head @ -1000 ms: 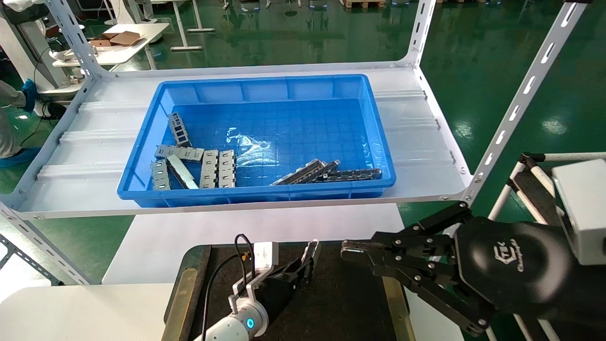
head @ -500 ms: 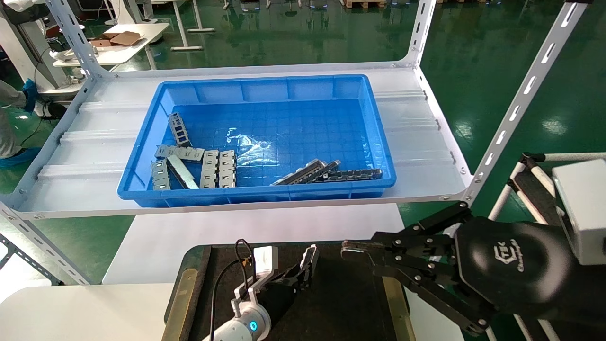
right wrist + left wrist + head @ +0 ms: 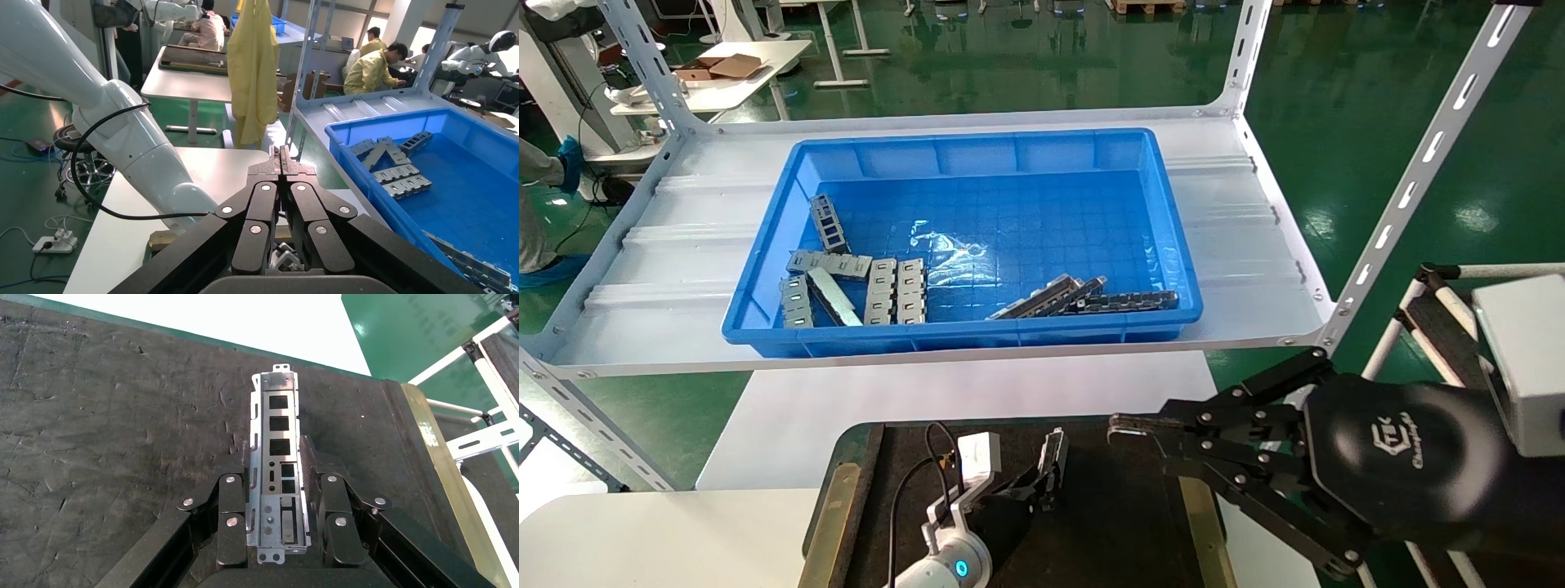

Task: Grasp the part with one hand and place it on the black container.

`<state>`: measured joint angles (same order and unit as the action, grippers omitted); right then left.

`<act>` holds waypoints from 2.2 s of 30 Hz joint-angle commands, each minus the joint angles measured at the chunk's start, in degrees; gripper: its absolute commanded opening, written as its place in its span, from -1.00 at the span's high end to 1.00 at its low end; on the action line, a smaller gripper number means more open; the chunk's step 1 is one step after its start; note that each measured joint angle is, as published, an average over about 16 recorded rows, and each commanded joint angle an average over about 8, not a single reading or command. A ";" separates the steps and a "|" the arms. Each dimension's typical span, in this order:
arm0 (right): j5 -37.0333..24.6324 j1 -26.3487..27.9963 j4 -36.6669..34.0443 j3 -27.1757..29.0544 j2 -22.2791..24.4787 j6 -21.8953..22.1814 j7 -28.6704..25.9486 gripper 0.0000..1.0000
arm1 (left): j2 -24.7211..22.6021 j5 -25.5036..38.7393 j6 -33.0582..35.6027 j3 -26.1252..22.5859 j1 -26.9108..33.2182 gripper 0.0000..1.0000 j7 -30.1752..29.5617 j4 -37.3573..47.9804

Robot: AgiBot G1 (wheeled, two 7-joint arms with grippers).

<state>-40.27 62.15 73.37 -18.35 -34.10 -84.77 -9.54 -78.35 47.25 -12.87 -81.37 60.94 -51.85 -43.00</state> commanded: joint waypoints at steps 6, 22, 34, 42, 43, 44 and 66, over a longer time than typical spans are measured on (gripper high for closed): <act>0.01 0.00 0.00 -0.01 0.01 0.01 0.01 -1.00 | 0.04 -4.69 -1.80 -3.29 1.02 -1.00 0.58 -1.04; 0.03 0.01 0.00 -0.04 0.02 0.02 0.02 -1.00 | 0.79 -8.20 -4.08 -6.89 3.84 -1.00 3.04 -4.10; 0.05 0.02 0.00 -0.07 0.03 0.03 0.03 -1.00 | 8.13 1.81 5.01 -4.13 5.09 -1.00 3.82 -10.20; 0.06 0.02 0.00 -0.08 0.03 0.03 0.04 -1.00 | 16.64 8.49 14.16 -0.25 4.72 -1.00 7.83 -18.66; 0.06 0.02 0.00 -0.08 0.03 0.04 0.04 -1.00 | 17.77 9.08 15.27 0.30 4.67 -1.00 8.57 -19.82; 0.06 0.02 0.00 -0.09 0.03 0.04 0.04 -1.00 | 18.83 9.55 16.29 0.86 4.61 -1.00 9.29 -20.92; 0.09 0.03 0.00 -0.13 0.05 0.05 0.06 -1.00 | 37.47 6.96 39.02 16.61 1.32 -1.00 30.95 -34.27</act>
<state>-40.18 62.18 73.37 -18.47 -34.05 -84.71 -9.48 -41.06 53.40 26.48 -64.40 61.81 -19.75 -77.04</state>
